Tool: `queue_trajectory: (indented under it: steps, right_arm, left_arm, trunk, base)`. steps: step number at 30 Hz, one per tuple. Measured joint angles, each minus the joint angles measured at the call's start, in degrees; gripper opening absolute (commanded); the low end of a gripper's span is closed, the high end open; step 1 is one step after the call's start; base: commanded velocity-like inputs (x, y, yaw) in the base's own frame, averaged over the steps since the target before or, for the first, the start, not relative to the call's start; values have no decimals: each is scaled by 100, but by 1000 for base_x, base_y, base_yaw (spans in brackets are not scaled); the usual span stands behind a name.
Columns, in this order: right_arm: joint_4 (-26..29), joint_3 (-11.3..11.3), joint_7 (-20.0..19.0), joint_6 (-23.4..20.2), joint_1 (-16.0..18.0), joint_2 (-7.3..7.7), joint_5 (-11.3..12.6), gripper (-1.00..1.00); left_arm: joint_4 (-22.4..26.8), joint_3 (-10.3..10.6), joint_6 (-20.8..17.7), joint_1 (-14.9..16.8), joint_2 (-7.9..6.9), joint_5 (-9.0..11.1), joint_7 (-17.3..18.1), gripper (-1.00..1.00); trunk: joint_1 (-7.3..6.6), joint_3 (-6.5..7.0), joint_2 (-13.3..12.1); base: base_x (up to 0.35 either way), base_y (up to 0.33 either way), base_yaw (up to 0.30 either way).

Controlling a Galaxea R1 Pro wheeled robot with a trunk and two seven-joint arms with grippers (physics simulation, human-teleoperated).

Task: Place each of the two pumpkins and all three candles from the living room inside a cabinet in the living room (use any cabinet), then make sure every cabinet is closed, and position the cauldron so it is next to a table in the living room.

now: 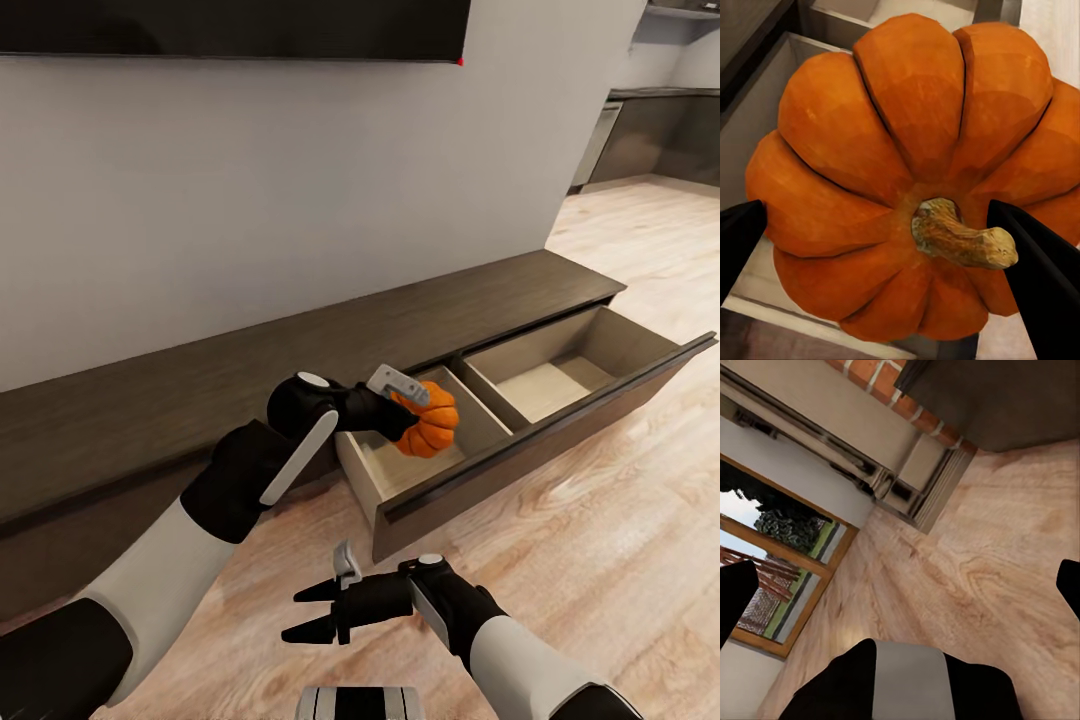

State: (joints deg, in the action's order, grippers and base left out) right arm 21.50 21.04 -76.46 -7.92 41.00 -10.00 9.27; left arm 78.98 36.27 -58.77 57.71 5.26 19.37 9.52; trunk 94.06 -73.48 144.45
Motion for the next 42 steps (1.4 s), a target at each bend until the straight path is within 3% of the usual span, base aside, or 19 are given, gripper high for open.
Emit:
queue_trajectory:
  steps: [7,17,36,42]
  right_arm:
    - [1,1,47,8,0,0,-72,100]
    - [0,2,87,20,0,0,-98,100]
    - [1,10,133,26,0,0,-123,100]
    - [0,58,145,36,0,0,-186,100]
  left_arm:
    - [0,1,8,0,7,34,-250,-100]
    - [0,-2,16,-1,41,51,-448,-100]
    - [0,-3,19,0,82,58,-482,-100]
    - [0,-2,18,-1,80,63,-482,-100]
  trunk:
    - [0,0,0]
    - [26,-221,13]
    - [31,-266,16]
    - [47,-399,24]
  base:
    - [0,0,0]
    - [0,0,0]
    - [40,-7,0]
    - [1,0,0]
